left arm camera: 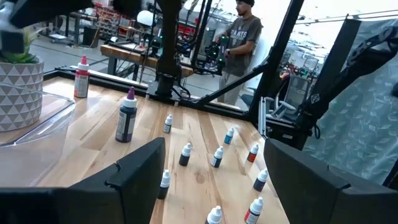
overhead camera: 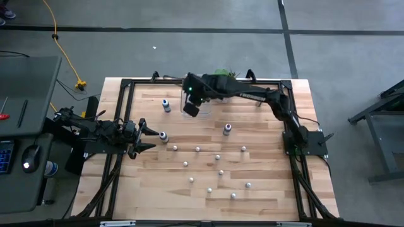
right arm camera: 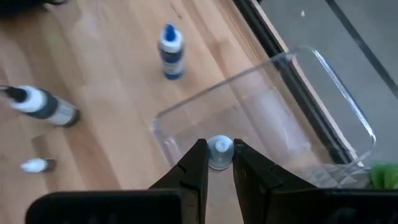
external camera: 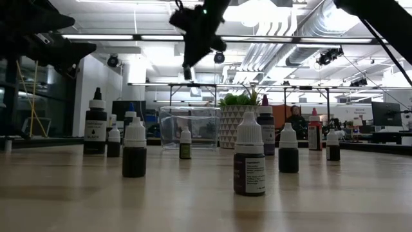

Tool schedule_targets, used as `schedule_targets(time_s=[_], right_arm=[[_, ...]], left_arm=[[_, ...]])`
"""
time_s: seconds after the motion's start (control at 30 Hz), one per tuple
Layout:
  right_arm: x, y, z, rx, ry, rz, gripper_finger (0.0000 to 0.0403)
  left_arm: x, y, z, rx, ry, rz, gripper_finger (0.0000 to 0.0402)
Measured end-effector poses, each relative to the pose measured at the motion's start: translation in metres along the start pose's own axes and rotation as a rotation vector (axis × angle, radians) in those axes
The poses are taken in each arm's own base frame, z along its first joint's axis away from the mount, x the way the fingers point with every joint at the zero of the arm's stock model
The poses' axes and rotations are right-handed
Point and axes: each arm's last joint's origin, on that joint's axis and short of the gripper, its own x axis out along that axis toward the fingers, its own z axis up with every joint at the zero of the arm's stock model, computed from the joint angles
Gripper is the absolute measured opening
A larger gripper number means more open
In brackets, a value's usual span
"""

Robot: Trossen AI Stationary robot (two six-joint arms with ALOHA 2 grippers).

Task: Pick & Place food coloring
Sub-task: Put the small violet food coloring bottle into the transparent bin

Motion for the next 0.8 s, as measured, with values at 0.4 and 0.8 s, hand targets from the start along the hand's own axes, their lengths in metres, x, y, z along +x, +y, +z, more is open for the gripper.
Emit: schedule_targets(time_s=[0.4, 0.8], right_arm=[[0.066, -0.035, -0.022, -0.105, 0.032, 0.211, 0.0053], [0.061, -0.053, -0.01, -0.236, -0.04, 0.177, 0.0054]], left_arm=[[0.0, 0.0, 0.0, 0.0, 0.0, 0.0, 0.0271], [0.0, 0.0, 0.0, 0.0, 0.0, 0.0, 0.0271]])
